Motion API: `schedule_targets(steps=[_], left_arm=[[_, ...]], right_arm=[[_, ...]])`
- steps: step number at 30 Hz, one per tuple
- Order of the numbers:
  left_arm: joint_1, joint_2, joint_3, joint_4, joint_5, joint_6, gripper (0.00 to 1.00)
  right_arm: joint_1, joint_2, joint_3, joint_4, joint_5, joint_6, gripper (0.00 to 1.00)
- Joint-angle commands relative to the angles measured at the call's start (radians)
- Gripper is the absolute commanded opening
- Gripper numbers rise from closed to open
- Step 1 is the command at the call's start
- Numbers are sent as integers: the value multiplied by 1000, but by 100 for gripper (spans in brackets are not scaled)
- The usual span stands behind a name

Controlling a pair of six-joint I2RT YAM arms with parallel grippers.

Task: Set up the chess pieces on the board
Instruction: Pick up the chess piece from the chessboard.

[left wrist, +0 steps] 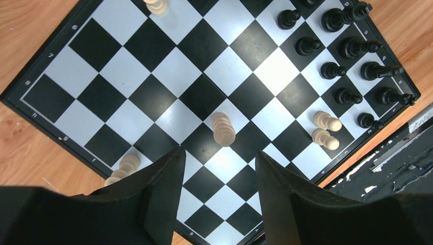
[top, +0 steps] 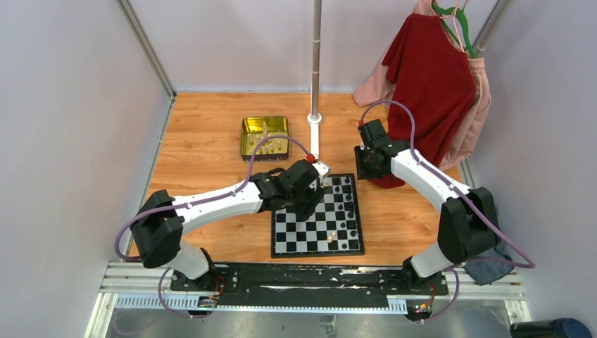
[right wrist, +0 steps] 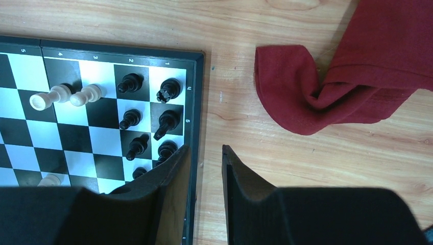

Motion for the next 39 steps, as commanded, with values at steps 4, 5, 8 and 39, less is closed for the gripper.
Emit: schedule_targets(steps=[4,5,8,39], left_arm=[[-16,55,36,23,61,38,57],[-16,61,37,26,62,39,57],[-18,77,38,35,64,40,56],[-19,33,22,25,-115,-74,7]], right_arm=[[-3,-19,-19,-4,17,12,33],[-4,-18,-19,-4,16,12,33],[-5,-15,-22,-1,16,12,34],[-14,-24,-37,5,8,-2,33]])
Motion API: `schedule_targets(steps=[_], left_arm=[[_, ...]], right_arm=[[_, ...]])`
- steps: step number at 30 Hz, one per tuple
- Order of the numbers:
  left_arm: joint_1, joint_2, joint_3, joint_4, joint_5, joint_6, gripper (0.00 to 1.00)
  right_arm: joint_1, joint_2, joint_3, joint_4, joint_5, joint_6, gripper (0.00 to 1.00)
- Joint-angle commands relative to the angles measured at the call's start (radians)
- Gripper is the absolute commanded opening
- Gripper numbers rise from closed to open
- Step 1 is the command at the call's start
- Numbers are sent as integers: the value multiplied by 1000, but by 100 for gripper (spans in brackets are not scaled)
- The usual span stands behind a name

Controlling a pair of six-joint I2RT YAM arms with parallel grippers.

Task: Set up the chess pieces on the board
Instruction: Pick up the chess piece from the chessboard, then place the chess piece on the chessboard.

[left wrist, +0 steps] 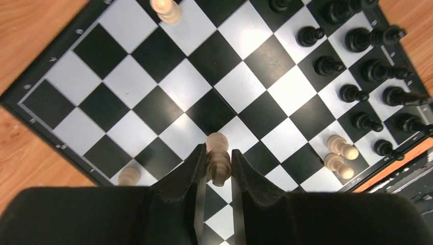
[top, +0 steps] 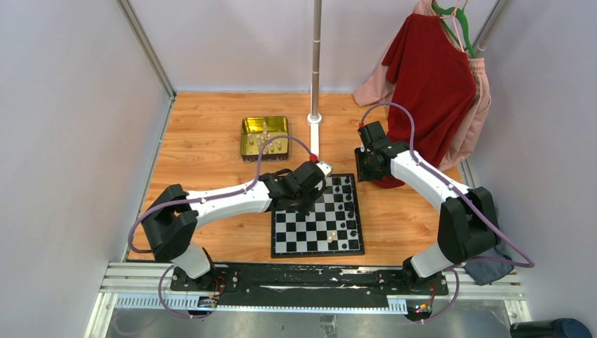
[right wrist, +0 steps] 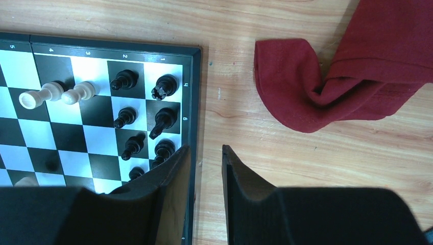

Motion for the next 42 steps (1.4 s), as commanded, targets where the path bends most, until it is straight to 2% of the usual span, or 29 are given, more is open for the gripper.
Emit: schedule_targets(steps=[1,9,19,42], left_arm=[[-11,-103,-5,-28,-87,-65,6],[-12,-234,-99,-84,-216,-204,1],[-12,-283,-156,-168,-333,-326,0],[-12,-282,-189,-213,-345,-400,0]], right_arm=[[-13,-25,-14,-4,5,-7,33],[-12,-35,-18,-3,-7,-6,33],[-12,-47,-27,-4,-12,-11,33],[-14,-46,-27,-5,-18,-27,33]])
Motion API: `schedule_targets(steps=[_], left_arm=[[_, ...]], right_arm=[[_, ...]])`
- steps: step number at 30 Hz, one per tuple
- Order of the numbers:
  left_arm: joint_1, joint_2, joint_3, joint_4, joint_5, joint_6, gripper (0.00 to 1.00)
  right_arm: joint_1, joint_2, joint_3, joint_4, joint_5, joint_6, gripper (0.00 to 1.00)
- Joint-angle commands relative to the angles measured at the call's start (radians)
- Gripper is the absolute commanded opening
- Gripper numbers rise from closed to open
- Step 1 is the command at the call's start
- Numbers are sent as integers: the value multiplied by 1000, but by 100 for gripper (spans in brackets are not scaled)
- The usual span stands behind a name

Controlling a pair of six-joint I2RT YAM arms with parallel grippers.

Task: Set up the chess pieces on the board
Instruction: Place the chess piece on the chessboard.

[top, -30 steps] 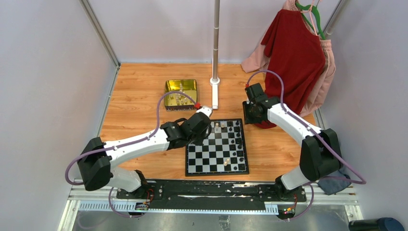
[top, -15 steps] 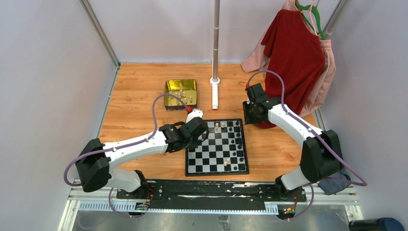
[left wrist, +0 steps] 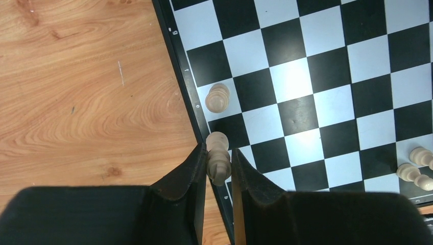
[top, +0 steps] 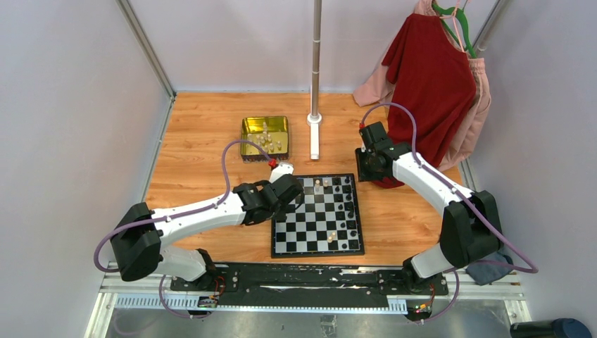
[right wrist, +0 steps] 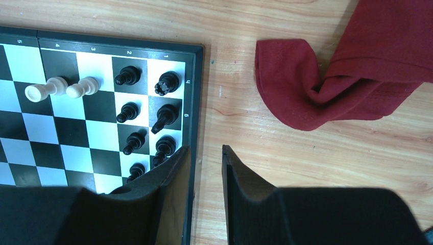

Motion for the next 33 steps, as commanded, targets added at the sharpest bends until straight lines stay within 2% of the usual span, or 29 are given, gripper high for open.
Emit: schedule_targets(steps=[1,33], left_arm=[[-8,-14,-18,-9,-27,-28,0],[-8,24,-78,93,7,-47,0]], right_arm=[[-14,-18,-13,-10,-12,-13,33],[-15,-31,-33,-7,-16,-13,33]])
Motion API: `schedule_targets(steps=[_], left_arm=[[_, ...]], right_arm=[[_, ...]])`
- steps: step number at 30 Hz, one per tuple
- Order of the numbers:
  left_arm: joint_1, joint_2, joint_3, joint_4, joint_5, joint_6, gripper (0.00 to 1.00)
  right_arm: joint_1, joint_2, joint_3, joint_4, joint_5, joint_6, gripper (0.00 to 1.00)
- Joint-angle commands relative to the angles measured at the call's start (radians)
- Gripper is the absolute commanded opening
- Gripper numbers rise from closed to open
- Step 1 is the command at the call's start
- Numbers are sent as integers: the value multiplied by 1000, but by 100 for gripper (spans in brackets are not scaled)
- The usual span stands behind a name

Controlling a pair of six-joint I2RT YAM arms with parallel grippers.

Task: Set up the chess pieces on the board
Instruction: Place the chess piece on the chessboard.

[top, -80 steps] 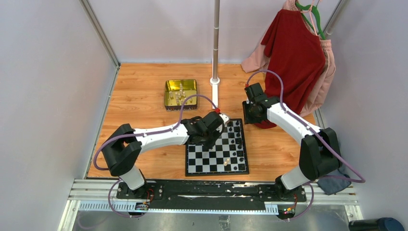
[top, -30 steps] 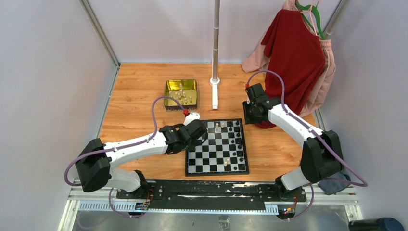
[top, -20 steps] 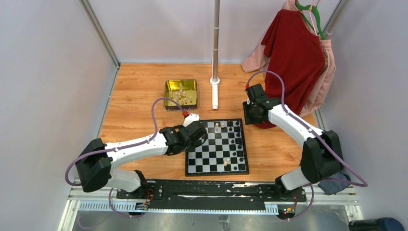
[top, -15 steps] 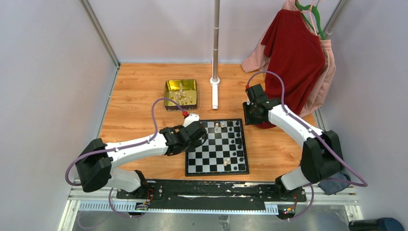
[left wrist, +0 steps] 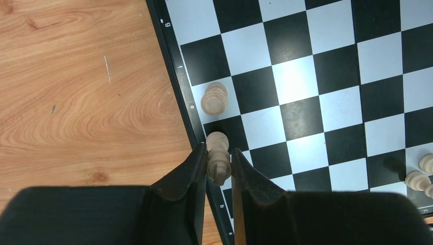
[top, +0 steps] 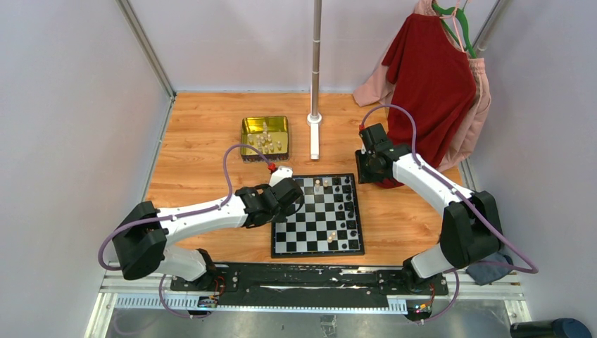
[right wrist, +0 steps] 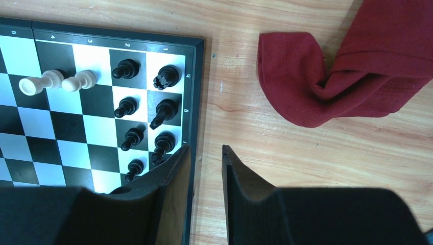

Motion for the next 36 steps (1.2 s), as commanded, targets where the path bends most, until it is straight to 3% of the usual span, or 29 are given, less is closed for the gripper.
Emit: schedule_targets(steps=[1,36], left_arm=[[-7,10,-16,19,-2,-17,0],[-10,11,-29,29,16,-35,6]], right_arm=[[-16,-26,-16,-8,-4,-10,33],[-17,-35,-30,-4,-10,-11,33]])
